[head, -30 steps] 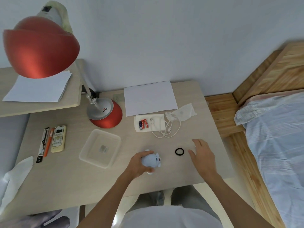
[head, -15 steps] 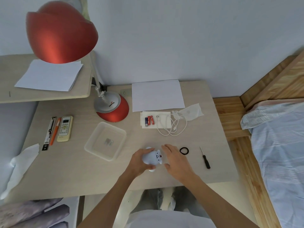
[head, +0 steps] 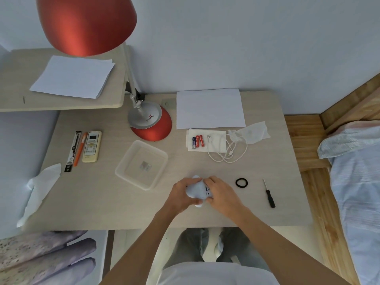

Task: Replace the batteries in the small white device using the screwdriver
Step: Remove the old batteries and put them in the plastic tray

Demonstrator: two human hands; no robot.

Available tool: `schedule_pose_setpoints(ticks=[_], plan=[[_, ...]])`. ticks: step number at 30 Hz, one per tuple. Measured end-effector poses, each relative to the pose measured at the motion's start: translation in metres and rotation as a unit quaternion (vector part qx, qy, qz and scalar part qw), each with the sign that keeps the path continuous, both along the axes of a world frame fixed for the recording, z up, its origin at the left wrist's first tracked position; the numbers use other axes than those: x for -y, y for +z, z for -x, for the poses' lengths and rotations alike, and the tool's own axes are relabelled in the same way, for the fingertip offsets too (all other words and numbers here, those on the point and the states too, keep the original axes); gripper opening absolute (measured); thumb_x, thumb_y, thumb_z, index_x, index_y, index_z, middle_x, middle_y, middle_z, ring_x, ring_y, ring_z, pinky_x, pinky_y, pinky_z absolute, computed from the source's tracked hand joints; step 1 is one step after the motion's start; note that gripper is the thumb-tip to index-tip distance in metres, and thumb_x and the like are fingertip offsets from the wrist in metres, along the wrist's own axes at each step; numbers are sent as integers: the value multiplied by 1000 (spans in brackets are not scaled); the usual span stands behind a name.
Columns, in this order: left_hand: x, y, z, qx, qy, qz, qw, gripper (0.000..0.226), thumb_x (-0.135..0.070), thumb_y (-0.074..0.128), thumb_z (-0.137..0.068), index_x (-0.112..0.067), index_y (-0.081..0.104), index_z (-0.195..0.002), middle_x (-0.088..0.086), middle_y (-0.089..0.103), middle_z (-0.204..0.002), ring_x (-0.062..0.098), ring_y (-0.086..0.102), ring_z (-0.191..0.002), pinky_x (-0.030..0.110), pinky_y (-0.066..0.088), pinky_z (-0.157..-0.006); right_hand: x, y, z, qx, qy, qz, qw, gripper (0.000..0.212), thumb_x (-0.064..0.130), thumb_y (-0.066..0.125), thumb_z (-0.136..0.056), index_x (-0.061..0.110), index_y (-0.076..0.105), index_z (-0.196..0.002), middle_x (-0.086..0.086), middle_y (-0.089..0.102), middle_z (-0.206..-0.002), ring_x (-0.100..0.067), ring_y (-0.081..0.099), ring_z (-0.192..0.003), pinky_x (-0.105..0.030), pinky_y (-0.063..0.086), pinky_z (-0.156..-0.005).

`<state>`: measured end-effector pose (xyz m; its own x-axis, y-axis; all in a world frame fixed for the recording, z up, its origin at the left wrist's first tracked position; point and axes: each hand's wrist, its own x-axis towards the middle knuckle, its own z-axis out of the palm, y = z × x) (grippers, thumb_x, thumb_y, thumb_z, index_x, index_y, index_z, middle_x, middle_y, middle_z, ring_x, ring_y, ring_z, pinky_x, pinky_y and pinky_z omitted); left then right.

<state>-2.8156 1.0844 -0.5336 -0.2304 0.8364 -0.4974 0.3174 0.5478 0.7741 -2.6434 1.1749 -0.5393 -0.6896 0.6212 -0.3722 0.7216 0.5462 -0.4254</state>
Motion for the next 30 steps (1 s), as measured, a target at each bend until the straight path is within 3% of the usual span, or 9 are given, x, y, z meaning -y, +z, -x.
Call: schedule_pose_setpoints(ticks=[4, 7, 11, 16, 21, 30], plan=[[8, 6, 8, -27, -20, -10, 999, 81, -13, 100, -69, -20, 65, -141, 2, 62, -140, 23, 60, -125, 38, 55, -104, -2, 1, 1, -2, -5, 14, 1000, 45, 21, 75, -89, 18, 62, -132, 0, 60, -120, -19, 63, -103, -31, 56, -85], [17, 13, 26, -121, -91, -24, 988, 80, -22, 95, -78, -26, 59, -149, 0, 56, -147, 20, 55, -134, 35, 52, -110, -4, 2, 3, 10, 2, 10, 1000, 47, 21, 76, -89, 18, 61, -133, 0, 61, -121, -19, 63, -103, -32, 57, -85], [31, 31, 52, -303, -209, -58, 928, 65, -34, 76, -98, -37, 49, -157, -5, 45, -161, 16, 48, -144, 33, 55, -108, -5, 4, 3, 24, 15, 5, 1000, 51, 23, 78, -89, 19, 59, -136, 1, 61, -123, -20, 64, -105, -34, 58, -87], [34, 51, 61, -413, -345, -133, 832, 65, -40, 68, -102, -28, 40, -160, 8, 46, -161, 28, 51, -144, 38, 60, -103, -5, 4, 6, 46, 35, -23, 998, 48, 27, 78, -89, 20, 58, -132, 2, 59, -119, -19, 63, -102, -36, 58, -83], [28, 53, 51, -432, -383, -168, 799, 79, -49, 77, -93, -31, 37, -159, 9, 43, -160, 30, 51, -142, 38, 56, -107, -4, 4, 8, 51, 40, -33, 997, 46, 26, 76, -91, 20, 58, -132, 1, 59, -119, -21, 63, -103, -37, 58, -80], [10, 20, 39, -381, -458, -115, 795, 72, -37, 70, -102, -38, 31, -161, 9, 38, -164, 27, 50, -141, 40, 60, -103, -1, 2, 3, 26, 32, -39, 998, 36, 27, 73, -94, 20, 59, -126, 2, 60, -115, -19, 63, -100, -36, 57, -77]])
